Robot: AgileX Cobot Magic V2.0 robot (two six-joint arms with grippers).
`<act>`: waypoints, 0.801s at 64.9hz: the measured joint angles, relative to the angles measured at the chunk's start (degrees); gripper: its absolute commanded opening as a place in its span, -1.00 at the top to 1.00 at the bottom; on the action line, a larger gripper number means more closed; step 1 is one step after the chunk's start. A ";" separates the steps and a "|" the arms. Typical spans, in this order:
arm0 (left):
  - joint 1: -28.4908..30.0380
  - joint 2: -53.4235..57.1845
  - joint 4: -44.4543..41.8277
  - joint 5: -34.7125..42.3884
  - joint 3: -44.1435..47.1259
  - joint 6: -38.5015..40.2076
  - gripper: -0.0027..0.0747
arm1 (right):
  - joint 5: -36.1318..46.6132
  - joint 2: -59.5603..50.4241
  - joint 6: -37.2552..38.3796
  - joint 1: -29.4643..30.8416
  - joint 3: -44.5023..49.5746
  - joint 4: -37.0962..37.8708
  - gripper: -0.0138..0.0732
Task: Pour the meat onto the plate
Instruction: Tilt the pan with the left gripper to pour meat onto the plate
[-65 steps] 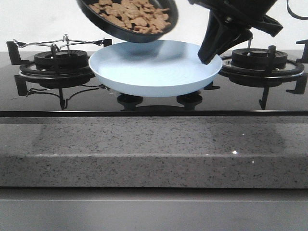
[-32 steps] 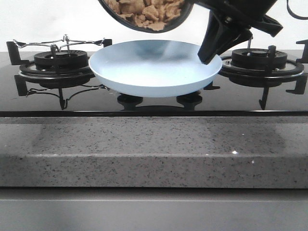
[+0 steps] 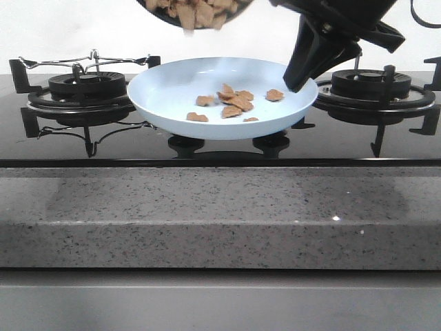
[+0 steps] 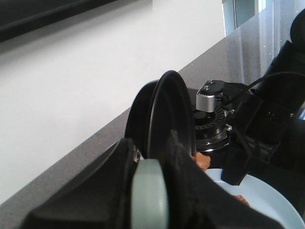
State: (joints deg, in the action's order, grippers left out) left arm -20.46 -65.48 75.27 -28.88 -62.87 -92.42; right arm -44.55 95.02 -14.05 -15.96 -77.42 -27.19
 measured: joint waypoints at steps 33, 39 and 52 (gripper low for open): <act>0.00 1.17 -0.23 -3.58 0.00 -6.21 0.98 | -0.10 0.00 0.00 0.00 0.00 0.00 0.84; 0.00 1.17 -0.23 -3.58 0.00 -6.34 0.98 | -0.10 0.00 0.00 0.00 0.00 0.00 0.84; 0.00 1.17 -0.23 -2.14 0.00 -3.03 0.98 | -0.10 0.00 0.00 0.00 0.00 0.00 0.84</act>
State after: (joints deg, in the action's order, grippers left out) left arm -20.46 -64.31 75.04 -31.02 -62.87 -95.46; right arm -44.65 95.02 -14.05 -15.96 -77.42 -27.19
